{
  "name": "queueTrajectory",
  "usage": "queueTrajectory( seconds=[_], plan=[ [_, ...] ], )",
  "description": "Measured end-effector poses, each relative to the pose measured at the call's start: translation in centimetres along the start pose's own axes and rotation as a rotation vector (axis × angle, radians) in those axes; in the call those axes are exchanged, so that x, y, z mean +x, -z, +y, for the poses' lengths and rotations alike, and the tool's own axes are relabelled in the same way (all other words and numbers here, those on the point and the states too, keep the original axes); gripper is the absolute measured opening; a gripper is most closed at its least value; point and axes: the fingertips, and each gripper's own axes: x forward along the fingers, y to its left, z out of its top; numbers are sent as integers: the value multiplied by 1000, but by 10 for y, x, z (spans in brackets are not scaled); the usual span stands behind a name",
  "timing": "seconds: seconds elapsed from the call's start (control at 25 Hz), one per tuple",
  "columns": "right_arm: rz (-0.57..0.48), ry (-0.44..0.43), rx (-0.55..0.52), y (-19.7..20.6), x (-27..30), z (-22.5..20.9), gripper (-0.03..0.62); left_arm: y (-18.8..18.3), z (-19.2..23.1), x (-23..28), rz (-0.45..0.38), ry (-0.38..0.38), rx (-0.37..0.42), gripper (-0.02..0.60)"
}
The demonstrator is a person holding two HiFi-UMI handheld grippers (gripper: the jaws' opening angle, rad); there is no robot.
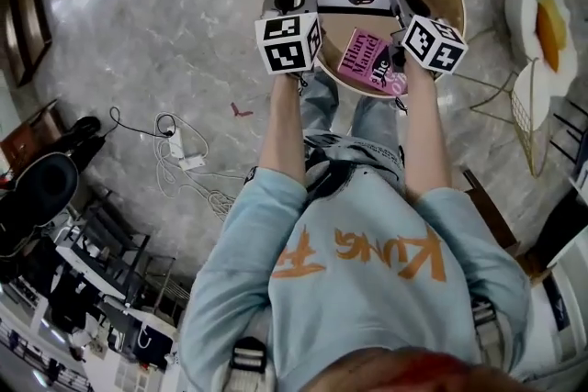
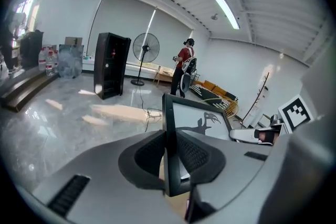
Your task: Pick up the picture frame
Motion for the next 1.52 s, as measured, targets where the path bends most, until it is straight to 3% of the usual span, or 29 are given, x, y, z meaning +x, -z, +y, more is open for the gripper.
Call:
queueTrajectory(
  seconds=[0.28,0.8,1.28,1.52],
  plan=[
    [-125,-23,-37,-62,-39,30,71,-62,-19,-38,-105,29,5,81],
    [-398,-68,-173,-197,-128,58,71,-194,-94,-97,-351,81,192,81],
    [-554,-62,-301,-261,-179,90,72,-254,-115,-131,-497,159,222,83],
    [-574,-31,-355,-270,-188,97,72,-263,-118,-136,-506,162,241,82]
  ],
)
